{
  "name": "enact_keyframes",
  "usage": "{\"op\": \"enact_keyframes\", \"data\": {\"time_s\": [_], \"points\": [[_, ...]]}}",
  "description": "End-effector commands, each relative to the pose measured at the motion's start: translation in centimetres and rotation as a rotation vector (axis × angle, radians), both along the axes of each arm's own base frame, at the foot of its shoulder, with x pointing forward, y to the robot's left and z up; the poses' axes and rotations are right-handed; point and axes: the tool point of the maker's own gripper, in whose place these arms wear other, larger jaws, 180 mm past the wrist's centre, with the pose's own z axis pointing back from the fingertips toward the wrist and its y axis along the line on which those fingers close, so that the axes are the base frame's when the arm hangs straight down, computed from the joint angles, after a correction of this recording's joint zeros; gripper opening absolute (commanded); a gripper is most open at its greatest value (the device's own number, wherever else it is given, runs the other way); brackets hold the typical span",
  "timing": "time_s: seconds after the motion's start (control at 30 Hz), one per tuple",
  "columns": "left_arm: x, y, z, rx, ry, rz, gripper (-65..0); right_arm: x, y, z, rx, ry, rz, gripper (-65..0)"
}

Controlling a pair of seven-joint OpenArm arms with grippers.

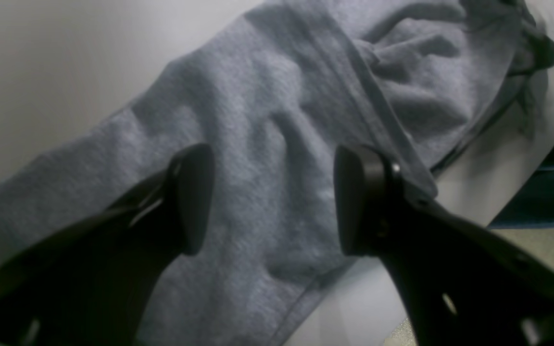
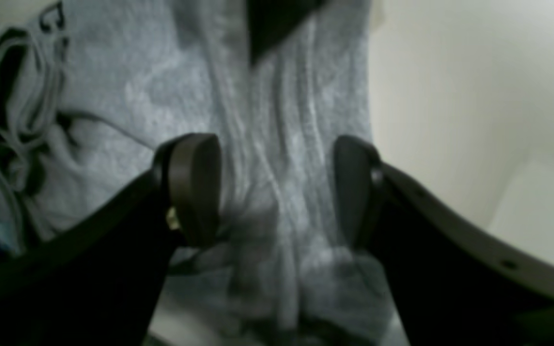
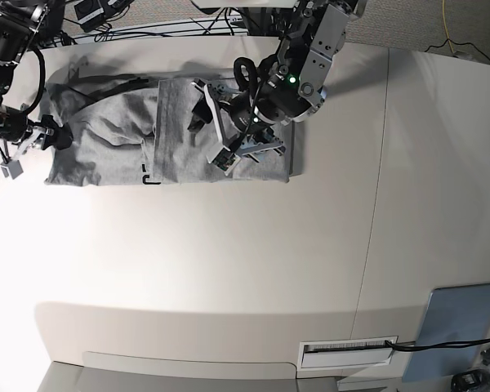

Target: Fold the T-shirt properly

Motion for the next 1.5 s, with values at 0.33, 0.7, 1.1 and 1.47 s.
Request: {"op": "enact_keyframes", "data": {"time_s": [0.33,0.7,1.1,1.47], "points": [[0.7,-0.4,1.2,-0.022,-0.042,0.007,-25.5,0.2,-2.1,0.3,-0.113,0.016,0.004,-28.5],[0.9,0.0,1.0,0.004,-0.054,0.013,-25.5,0.6,-1.1,1.3,-0.031,-0.014,0.007,-35.9],[0.9,-0.1,1.0,0.003,-0.054,0.012,-25.5,1.8,-3.9,3.4,-0.108,-0.09,-0.023,-35.9],[0.8,0.0,0.9,0.007,-0.049,0.012,-25.5,0.0,-0.5,-0.6,-0.069,0.028,0.01,-35.9]]}}
